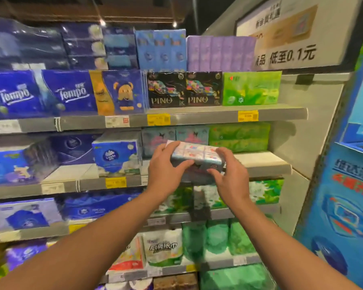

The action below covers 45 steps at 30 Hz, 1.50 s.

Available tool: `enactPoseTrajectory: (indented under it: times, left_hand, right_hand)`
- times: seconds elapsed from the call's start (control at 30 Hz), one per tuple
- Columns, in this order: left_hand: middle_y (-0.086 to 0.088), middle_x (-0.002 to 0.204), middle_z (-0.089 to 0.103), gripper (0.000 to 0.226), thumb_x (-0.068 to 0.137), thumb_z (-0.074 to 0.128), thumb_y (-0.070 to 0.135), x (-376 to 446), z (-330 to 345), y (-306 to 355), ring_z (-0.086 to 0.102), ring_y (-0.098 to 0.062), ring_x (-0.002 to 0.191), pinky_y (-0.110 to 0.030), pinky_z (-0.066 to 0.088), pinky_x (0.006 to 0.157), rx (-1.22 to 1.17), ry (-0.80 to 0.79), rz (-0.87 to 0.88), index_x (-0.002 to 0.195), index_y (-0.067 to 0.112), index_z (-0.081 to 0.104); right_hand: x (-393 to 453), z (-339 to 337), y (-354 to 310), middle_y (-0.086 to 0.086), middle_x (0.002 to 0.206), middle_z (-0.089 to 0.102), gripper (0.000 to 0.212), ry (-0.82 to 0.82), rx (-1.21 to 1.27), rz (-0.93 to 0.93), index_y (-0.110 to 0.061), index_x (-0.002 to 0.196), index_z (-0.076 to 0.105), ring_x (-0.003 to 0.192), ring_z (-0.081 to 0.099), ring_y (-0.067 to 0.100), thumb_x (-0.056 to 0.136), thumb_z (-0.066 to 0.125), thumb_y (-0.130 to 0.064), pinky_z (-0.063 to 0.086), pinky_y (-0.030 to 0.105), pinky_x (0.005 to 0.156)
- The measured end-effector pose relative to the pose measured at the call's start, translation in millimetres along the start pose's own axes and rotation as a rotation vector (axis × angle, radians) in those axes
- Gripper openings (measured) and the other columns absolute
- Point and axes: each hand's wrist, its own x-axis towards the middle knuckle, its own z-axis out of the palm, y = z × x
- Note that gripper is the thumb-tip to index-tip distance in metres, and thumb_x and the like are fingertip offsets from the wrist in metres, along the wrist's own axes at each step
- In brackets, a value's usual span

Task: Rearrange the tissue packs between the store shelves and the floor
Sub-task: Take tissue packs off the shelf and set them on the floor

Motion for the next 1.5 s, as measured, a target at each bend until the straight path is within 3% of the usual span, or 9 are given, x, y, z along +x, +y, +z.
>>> enactPoseTrajectory:
  times: [0.13,0.43,0.57,0.73,0.87,0.97,1.1,1.27,1.5]
  left_hand:
    - [0.003,0.14,0.044,0.057,0.083,0.071,0.044,44,23,-32,0.045,-0.016,0.125,-0.034,0.043,0.102,0.075,0.058,-0.084,0.134,0.03,0.05]
    - [-0.007,0.133,0.046,0.055,0.087,0.065,0.044,120,57,-87,0.047,-0.025,0.12,-0.04,0.043,0.099,0.275,0.092,-0.256,0.136,0.024,0.047]
    - [-0.01,0.127,0.043,0.049,0.086,0.065,0.045,135,66,-109,0.051,-0.032,0.113,-0.04,0.046,0.094,0.413,0.06,-0.312,0.128,0.022,0.051]
    - [-0.011,0.118,0.048,0.04,0.082,0.066,0.036,131,78,-137,0.048,-0.031,0.109,-0.043,0.048,0.088,0.671,0.137,-0.074,0.118,0.019,0.058]
    - [-0.007,0.109,0.054,0.044,0.081,0.067,0.044,137,90,-157,0.056,-0.03,0.102,-0.039,0.048,0.08,0.568,-0.039,-0.316,0.115,0.02,0.053]
    - [-0.008,0.11,0.052,0.046,0.08,0.068,0.046,141,94,-171,0.056,-0.03,0.101,-0.037,0.045,0.078,0.534,-0.098,-0.376,0.113,0.018,0.05]
    - [-0.009,0.114,0.048,0.047,0.08,0.069,0.044,145,95,-181,0.055,-0.031,0.101,-0.039,0.047,0.083,0.466,-0.083,-0.454,0.112,0.016,0.049]
    - [-0.01,0.116,0.047,0.05,0.08,0.069,0.045,148,95,-185,0.054,-0.032,0.104,-0.042,0.049,0.088,0.462,-0.086,-0.476,0.114,0.014,0.049]
    - [-0.009,0.114,0.049,0.049,0.08,0.07,0.045,149,100,-182,0.055,-0.029,0.102,-0.035,0.046,0.085,0.455,-0.074,-0.446,0.114,0.014,0.052]
  right_hand:
    - [45,57,29,0.001,0.117,0.065,0.057,-0.001,0.061,-0.092,-0.023,0.123,0.051,0.1,0.061,0.027,0.074,0.08,-0.013,0.049,0.035,0.084]
    - [124,159,69,0.004,0.113,0.066,0.05,-0.197,0.159,-0.064,-0.022,0.123,0.051,0.097,0.061,0.028,0.08,0.077,-0.02,0.044,0.033,0.078]
    - [137,196,77,0.016,0.095,0.065,0.034,-0.322,0.086,-0.004,-0.009,0.101,0.053,0.091,0.06,0.035,0.082,0.075,-0.025,0.035,0.035,0.068]
    - [151,228,74,0.022,0.1,0.068,0.04,-0.373,0.02,0.099,-0.008,0.119,0.061,0.093,0.063,0.038,0.087,0.069,-0.03,0.047,0.037,0.074]
    - [161,246,75,0.014,0.126,0.061,0.067,-0.434,0.062,0.055,-0.021,0.137,0.049,0.106,0.061,0.034,0.078,0.079,-0.023,0.048,0.037,0.085]
    - [163,261,76,0.012,0.124,0.057,0.055,-0.472,-0.013,0.096,-0.023,0.13,0.053,0.104,0.058,0.028,0.08,0.077,-0.025,0.04,0.028,0.074]
    - [163,274,71,0.012,0.122,0.055,0.081,-0.423,0.002,0.023,-0.036,0.141,0.038,0.103,0.058,0.031,0.075,0.077,-0.01,0.045,0.033,0.077]
    - [159,282,72,0.012,0.113,0.056,0.086,-0.366,0.038,-0.01,-0.031,0.143,0.038,0.096,0.058,0.033,0.072,0.069,0.005,0.044,0.031,0.073]
    - [164,277,80,0.011,0.112,0.058,0.09,-0.464,0.081,-0.044,-0.039,0.145,0.03,0.097,0.059,0.032,0.075,0.081,-0.015,0.043,0.029,0.075]
